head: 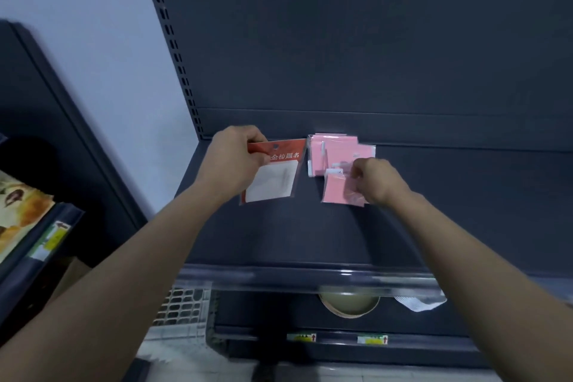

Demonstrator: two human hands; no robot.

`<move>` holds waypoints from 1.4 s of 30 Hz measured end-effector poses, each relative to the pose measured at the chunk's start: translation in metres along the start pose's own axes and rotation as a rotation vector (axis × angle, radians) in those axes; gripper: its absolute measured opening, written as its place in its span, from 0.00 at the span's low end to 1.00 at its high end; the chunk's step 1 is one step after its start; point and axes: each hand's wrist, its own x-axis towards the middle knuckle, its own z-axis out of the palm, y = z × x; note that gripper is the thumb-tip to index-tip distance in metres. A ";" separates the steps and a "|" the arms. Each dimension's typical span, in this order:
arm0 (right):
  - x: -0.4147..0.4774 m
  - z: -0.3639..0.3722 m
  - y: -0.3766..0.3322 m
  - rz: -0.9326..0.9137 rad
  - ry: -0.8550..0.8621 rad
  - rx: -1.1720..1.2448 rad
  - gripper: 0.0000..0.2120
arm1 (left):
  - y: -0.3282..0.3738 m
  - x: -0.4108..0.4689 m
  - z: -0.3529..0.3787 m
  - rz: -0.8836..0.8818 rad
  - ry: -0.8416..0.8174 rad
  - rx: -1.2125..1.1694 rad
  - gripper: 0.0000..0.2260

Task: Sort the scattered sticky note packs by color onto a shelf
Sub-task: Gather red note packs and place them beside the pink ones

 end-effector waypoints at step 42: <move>0.095 -0.051 -0.128 -0.291 0.108 -0.028 0.09 | -0.086 0.162 0.033 0.255 -0.057 0.271 0.11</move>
